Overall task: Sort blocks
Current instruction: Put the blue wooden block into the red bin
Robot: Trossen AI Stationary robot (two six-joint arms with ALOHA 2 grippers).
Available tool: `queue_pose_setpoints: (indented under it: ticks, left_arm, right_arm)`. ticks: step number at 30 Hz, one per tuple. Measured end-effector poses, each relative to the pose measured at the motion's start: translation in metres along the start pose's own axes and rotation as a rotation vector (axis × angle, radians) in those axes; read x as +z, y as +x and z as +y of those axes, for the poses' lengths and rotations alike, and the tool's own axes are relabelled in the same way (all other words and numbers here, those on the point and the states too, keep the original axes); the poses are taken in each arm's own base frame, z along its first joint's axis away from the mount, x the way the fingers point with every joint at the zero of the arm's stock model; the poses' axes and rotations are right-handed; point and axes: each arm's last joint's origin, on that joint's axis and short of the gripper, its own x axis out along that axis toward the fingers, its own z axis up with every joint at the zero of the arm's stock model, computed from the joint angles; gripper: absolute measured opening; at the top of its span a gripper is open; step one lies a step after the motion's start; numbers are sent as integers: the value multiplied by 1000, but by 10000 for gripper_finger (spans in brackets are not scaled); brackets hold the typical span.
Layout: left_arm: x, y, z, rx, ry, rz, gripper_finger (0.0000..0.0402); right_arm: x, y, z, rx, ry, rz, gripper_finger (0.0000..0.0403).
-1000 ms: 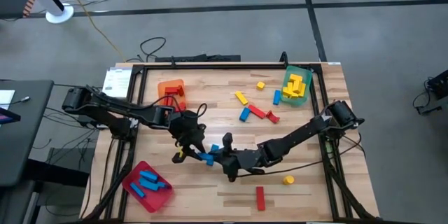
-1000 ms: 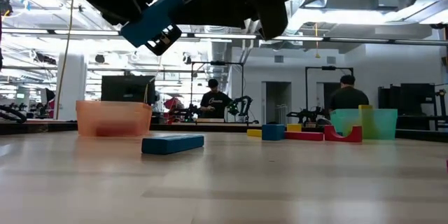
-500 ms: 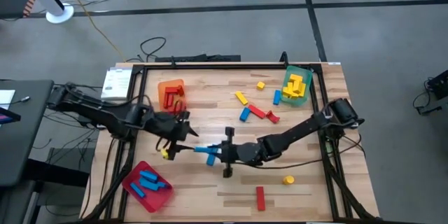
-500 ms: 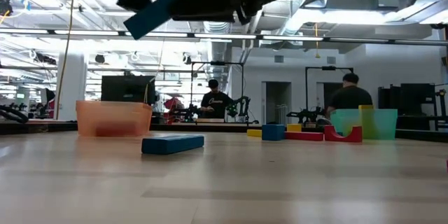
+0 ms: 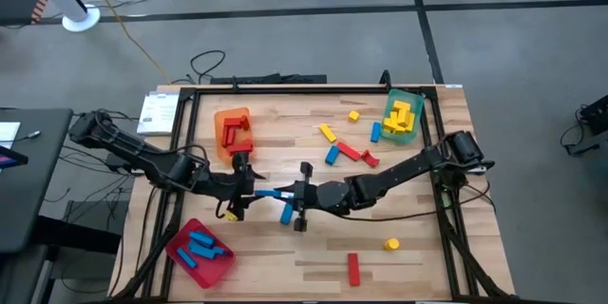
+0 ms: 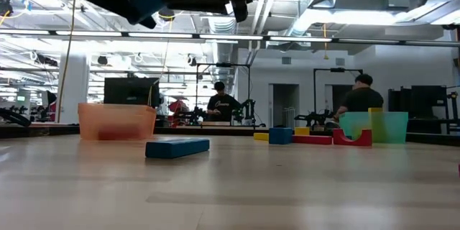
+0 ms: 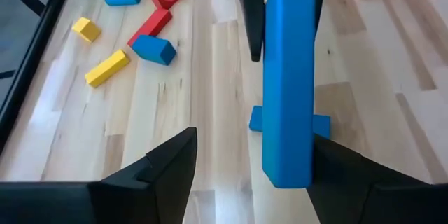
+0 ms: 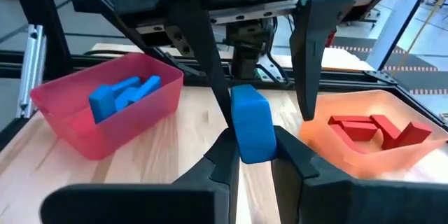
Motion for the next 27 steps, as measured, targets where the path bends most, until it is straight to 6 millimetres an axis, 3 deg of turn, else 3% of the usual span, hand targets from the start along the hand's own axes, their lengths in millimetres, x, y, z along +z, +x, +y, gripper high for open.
queue_pose_setpoints:
  ticks: [6,17,23,27]
  left_arm:
    - [1,0,0,-3,-3,-7,195]
    - [1,0,-1,-7,6,-12,63]
    - [0,-2,-2,-9,29,6,55]
    - [-7,-9,-2,-22,72,119,56]
  right_arm:
    - [1,0,-1,-1,3,-4,72]
    - [1,3,-7,-16,10,-3,72]
    - [-1,3,-7,-12,-3,19,77]
    - [-6,3,-6,-9,-21,62,110]
